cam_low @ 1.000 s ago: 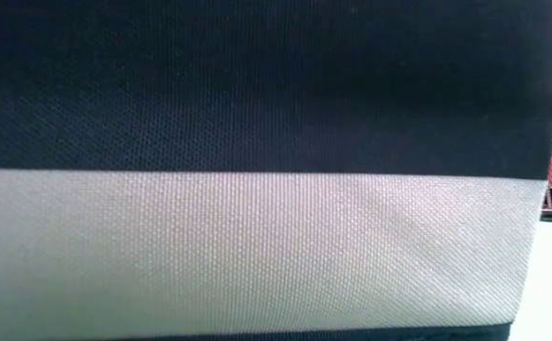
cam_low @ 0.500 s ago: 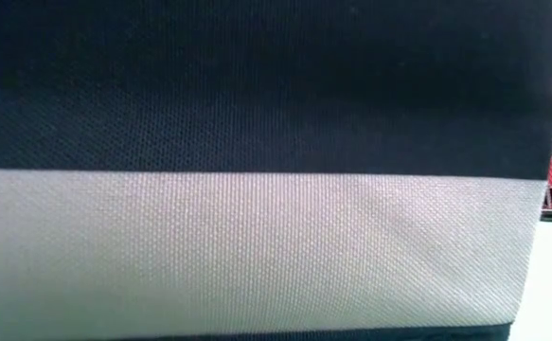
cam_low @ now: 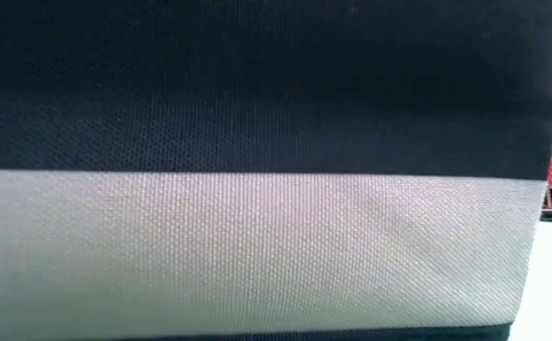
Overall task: Sort clothes
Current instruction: Return to Home Position
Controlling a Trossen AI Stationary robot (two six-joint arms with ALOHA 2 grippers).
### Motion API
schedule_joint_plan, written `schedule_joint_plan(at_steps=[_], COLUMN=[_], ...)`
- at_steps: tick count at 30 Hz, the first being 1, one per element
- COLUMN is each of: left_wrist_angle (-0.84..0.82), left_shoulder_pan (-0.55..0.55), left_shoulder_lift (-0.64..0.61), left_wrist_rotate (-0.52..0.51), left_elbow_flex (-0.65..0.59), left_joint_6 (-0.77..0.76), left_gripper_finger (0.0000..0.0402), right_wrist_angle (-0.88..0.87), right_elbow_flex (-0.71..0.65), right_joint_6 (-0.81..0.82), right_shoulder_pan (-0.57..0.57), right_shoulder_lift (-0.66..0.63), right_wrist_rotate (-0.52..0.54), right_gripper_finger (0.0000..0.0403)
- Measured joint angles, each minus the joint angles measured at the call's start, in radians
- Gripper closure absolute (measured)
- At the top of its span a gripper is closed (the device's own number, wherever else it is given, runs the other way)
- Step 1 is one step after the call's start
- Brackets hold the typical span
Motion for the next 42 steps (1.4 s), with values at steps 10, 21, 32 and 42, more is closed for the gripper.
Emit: schedule_joint_plan(at_steps=[10, 21, 32, 42], left_wrist_angle=[0.039, -0.119, -0.04, 0.119], left_shoulder_pan=[0.0, 0.0, -0.001, -0.001], left_shoulder_lift=[-0.178, -0.23, -0.252, -0.298], left_wrist_rotate=[-0.001, -0.001, 0.126, 0.152], left_elbow_flex=[-0.123, -0.165, -0.314, -0.481], left_joint_6=[-0.014, -0.103, -0.062, 0.017], left_gripper_finger=[0.0402, 0.0402, 0.0402, 0.0402], right_wrist_angle=[0.027, 0.004, 0.01, -0.002], right_elbow_flex=[-0.122, -0.129, -0.125, -0.126], right_joint_6=[0.082, 0.24, 0.211, 0.069], right_shoulder_pan=[0.0, 0.0, 0.0, 0.0], right_shoulder_lift=[0.004, 0.032, 0.017, 0.018], right_wrist_rotate=[0.135, 0.158, 0.096, 0.035], right_gripper_finger=[0.0308, 0.0327, 0.0344, 0.0351])
